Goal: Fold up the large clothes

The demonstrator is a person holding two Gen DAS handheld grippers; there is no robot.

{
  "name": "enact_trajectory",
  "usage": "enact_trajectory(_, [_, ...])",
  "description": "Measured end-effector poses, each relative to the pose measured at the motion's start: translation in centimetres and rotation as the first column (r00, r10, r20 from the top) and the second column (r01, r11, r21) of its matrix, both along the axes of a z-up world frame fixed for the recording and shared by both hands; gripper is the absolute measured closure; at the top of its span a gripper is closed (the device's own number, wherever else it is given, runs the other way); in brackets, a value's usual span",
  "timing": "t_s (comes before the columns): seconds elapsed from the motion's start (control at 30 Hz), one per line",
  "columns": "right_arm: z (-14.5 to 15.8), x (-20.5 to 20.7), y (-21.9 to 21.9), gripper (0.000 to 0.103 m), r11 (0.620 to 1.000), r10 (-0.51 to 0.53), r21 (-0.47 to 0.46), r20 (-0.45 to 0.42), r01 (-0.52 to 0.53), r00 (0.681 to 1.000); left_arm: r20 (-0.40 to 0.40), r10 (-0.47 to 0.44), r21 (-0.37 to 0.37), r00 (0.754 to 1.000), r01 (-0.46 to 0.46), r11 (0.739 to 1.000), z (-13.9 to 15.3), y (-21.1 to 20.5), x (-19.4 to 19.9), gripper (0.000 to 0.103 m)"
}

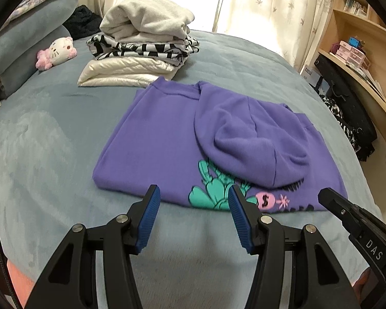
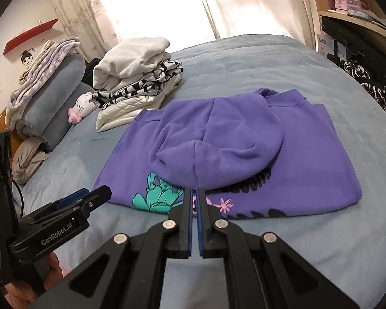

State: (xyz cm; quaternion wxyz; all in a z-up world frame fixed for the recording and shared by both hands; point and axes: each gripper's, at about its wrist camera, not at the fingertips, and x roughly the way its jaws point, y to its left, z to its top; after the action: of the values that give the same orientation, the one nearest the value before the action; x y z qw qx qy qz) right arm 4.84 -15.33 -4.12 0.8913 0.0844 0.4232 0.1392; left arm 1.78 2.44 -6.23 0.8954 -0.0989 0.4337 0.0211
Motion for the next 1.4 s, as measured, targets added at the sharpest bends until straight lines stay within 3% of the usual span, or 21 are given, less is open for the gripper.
enact_trajectory(0.13, [-0.2,-0.3,0.4,0.1,1.0,0.013,-0.002,0.001,-0.013,1.0,-0.019,-0.003,-0.036,1.0,0.002,0.999,-0.9,0.7,-0.6,0.049])
enact_trajectory(0.33, [-1.0,-0.4,1.5,0.1,0.999,0.037,-0.024,-0.006,-0.037,0.999,-0.038,-0.003,-0.181,0.999,-0.004,0.983,-3.2,2.7,-1.0,0.04])
enact_trajectory(0.43, [-1.5,-0.2,2.0,0.1,0.998,0.05,-0.028,-0.012,-0.05,0.999,-0.042,0.008,-0.279,0.999,-0.02,0.96,-4.8,4.1,-1.2,0.039])
enact_trajectory(0.57, [-2.1,0.2,2.7,0.1,0.998,0.061,-0.034,-0.019,-0.061,0.998,-0.062,0.042,-0.356,0.997,-0.062,0.932,-7.0,5.5,-0.9,0.038])
enact_trajectory(0.73, [-3.0,0.9,3.5,0.1,0.997,0.072,-0.036,-0.036,-0.074,0.997,-0.063,0.089,-0.468,0.994,-0.108,0.877,-9.0,7.0,-0.2,0.038])
enact_trajectory(1.07, [-4.3,2.5,4.8,0.1,0.995,0.095,-0.028,-0.058,-0.096,0.994,-0.051,0.163,-0.545,0.985,-0.164,0.822,-11.4,9.0,4.2,0.038])
enact_trajectory(1.2, [-4.6,3.1,5.0,0.1,0.995,0.101,-0.018,-0.058,-0.103,0.993,-0.036,0.182,-0.553,0.983,-0.171,0.816,-11.8,9.4,6.3,0.038])
enact_trajectory(1.3, [-4.7,3.5,5.2,0.1,0.995,0.102,-0.015,-0.059,-0.103,0.993,-0.005,0.195,-0.54,0.981,-0.166,0.825,-11.8,9.5,8.2,0.039])
enact_trajectory(1.37, [-4.7,3.8,5.3,0.1,0.995,0.101,-0.015,-0.06,-0.102,0.993,0.011,0.208,-0.531,0.978,-0.171,0.83,-11.6,9.6,9.4,0.046])
enact_trajectory(1.4, [-4.7,3.9,5.3,0.1,0.995,0.1,-0.015,-0.059,-0.101,0.993,0.016,0.219,-0.53,0.976,-0.177,0.829,-11.6,9.8,9.9,0.057])
